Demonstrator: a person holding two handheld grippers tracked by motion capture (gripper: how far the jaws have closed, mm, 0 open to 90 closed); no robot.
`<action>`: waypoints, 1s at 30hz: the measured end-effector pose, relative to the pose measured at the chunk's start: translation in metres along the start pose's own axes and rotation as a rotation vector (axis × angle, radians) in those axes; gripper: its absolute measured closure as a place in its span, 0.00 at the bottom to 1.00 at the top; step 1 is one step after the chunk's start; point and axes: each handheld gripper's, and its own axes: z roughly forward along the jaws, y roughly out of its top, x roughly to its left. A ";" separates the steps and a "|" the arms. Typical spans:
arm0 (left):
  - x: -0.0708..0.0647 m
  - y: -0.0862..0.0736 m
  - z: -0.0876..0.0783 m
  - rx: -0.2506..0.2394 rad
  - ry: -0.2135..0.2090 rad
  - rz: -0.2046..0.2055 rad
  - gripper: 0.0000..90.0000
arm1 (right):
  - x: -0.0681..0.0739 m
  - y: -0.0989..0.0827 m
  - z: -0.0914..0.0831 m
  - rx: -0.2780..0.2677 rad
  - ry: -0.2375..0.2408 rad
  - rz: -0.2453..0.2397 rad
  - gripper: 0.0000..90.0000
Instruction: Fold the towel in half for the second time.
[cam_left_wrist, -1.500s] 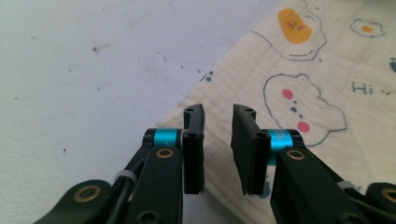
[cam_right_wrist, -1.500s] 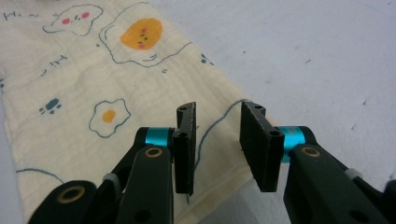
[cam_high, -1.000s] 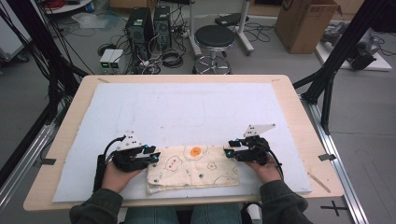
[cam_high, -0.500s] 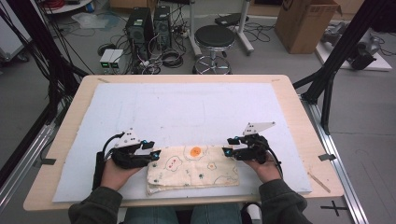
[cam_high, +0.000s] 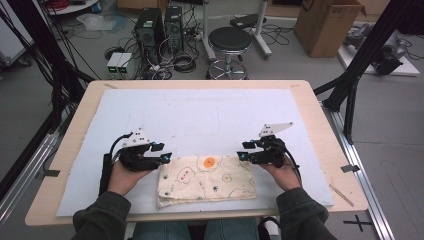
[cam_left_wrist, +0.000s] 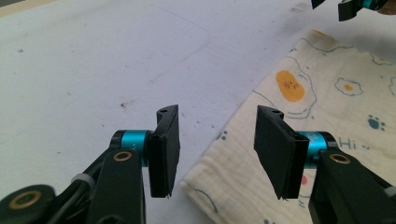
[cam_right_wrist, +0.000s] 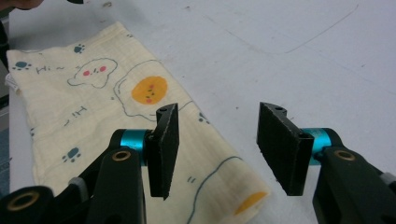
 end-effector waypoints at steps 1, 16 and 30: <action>0.002 0.000 0.001 0.011 0.002 0.004 0.56 | -0.001 0.001 0.000 -0.001 0.000 0.000 0.54; 0.012 -0.004 0.009 0.052 -0.003 -0.011 0.53 | -0.015 0.000 0.000 0.011 -0.021 0.055 0.56; 0.025 -0.010 0.020 0.110 0.021 -0.067 0.62 | -0.026 -0.013 0.009 0.087 -0.011 0.106 0.68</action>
